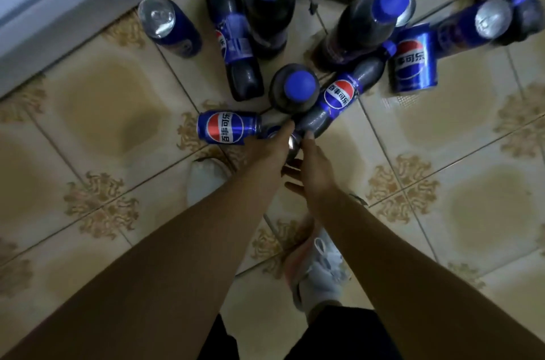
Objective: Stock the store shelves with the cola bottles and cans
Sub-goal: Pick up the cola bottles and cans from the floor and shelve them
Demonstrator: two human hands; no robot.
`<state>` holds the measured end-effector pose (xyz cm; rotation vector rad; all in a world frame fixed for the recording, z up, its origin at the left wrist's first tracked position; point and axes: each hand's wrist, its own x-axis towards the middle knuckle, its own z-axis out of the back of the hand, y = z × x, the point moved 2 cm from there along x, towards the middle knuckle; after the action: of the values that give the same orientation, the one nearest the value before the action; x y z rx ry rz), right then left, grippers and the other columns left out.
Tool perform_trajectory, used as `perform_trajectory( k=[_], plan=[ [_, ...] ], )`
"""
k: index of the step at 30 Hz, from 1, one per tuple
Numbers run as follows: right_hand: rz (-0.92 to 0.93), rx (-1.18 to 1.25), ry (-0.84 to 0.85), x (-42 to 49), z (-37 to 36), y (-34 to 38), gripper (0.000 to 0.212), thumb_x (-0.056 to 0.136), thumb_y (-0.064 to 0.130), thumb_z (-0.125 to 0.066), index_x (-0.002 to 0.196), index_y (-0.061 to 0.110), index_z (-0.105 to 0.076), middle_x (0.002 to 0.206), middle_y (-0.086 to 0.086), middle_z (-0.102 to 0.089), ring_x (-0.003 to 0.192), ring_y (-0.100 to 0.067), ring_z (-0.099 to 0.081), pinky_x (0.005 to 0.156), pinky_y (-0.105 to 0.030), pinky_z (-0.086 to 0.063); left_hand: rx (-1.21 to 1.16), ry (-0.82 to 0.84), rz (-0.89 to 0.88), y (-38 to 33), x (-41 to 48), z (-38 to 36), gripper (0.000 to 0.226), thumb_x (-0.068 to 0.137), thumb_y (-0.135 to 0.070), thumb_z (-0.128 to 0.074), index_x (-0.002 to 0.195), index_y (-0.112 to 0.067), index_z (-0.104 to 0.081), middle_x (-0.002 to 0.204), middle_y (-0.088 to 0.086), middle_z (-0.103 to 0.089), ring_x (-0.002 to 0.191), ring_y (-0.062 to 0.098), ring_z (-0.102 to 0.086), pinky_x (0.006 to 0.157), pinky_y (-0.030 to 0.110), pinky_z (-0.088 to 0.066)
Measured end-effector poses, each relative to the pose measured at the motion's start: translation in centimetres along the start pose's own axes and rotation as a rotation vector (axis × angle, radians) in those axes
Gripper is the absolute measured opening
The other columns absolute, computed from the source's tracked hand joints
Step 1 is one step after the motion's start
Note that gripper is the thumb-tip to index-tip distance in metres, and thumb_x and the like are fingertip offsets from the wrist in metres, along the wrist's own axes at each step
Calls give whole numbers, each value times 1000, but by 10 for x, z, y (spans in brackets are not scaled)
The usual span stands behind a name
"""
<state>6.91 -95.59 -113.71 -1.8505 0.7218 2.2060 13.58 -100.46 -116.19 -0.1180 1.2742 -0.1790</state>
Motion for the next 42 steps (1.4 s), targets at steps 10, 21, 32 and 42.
perform_trajectory(
  k=[10,21,32,42],
  plan=[
    [-198,203,-42,-140,34,28,58,93,55,-51,134,15,-45,112,-10,-59,99,-25,-61,93,-47,-51,351,207,-223,-19,-139,98,43,81,-25,-72,116,-24,-45,115,2,-55,96,20,-58,81,39,-53],
    [-36,393,421,-445,51,162,21,89,33,-62,101,16,-64,93,-7,-73,80,-23,-72,64,-37,-59,951,440,-1098,-161,-489,233,77,59,-51,-70,132,-39,-45,125,-12,-55,105,6,-57,88,32,-52],
    [579,544,720,-679,62,246,37,78,18,-65,112,11,-55,107,-15,-63,89,-26,-65,71,-36,-55,-961,470,-578,-154,-712,266,98,59,-73,-57,132,-8,-48,104,7,-65,98,19,-65,86,33,-49],
    [1606,87,515,-797,71,276,55,69,5,-78,113,27,-55,121,-10,-52,115,-26,-55,80,-29,-54,-867,792,-719,-192,-813,296,95,61,-77,-52,131,-11,-57,126,11,-63,119,25,-59,106,44,-41]
  ],
)
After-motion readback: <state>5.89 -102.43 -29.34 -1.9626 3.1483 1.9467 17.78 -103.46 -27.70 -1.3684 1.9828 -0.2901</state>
